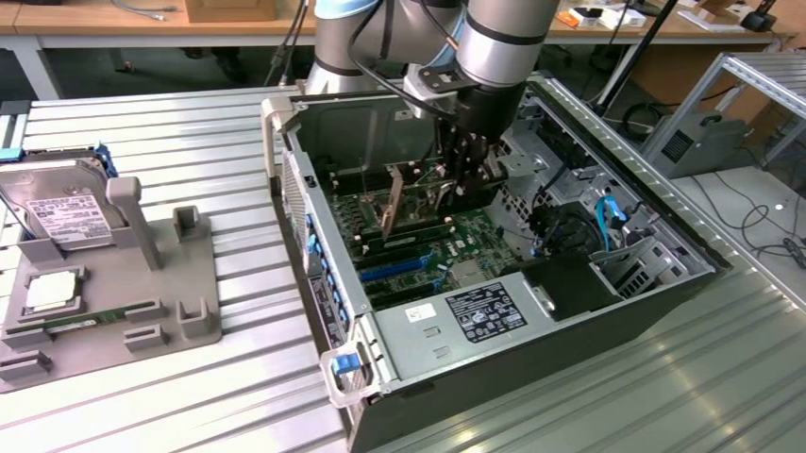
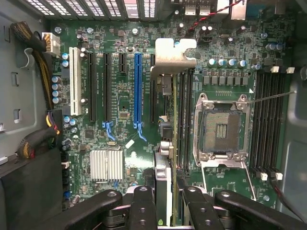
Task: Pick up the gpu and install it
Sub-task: 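Insert the gpu into the slot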
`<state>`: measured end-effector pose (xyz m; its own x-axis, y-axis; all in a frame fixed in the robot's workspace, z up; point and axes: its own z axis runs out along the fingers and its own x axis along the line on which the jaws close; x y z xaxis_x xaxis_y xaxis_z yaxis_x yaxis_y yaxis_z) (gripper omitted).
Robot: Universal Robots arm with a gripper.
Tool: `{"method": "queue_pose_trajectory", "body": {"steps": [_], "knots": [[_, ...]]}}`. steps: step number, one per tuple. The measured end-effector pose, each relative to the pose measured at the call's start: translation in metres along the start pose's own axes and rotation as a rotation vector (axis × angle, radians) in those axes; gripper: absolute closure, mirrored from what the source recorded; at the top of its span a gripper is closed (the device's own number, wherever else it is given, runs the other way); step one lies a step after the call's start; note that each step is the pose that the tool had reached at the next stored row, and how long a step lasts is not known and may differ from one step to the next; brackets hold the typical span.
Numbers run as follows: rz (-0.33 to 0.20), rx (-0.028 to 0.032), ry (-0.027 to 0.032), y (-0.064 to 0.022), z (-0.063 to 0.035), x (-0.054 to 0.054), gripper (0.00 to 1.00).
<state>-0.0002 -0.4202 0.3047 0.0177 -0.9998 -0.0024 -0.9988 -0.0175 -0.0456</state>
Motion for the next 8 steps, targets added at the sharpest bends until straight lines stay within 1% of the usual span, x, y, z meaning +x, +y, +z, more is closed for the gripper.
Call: {"method": "queue_pose_trajectory", "body": {"steps": [8], "knots": [[0.0, 0.0, 0.0, 0.0003, 0.0021, 0.0, 0.73]]}}
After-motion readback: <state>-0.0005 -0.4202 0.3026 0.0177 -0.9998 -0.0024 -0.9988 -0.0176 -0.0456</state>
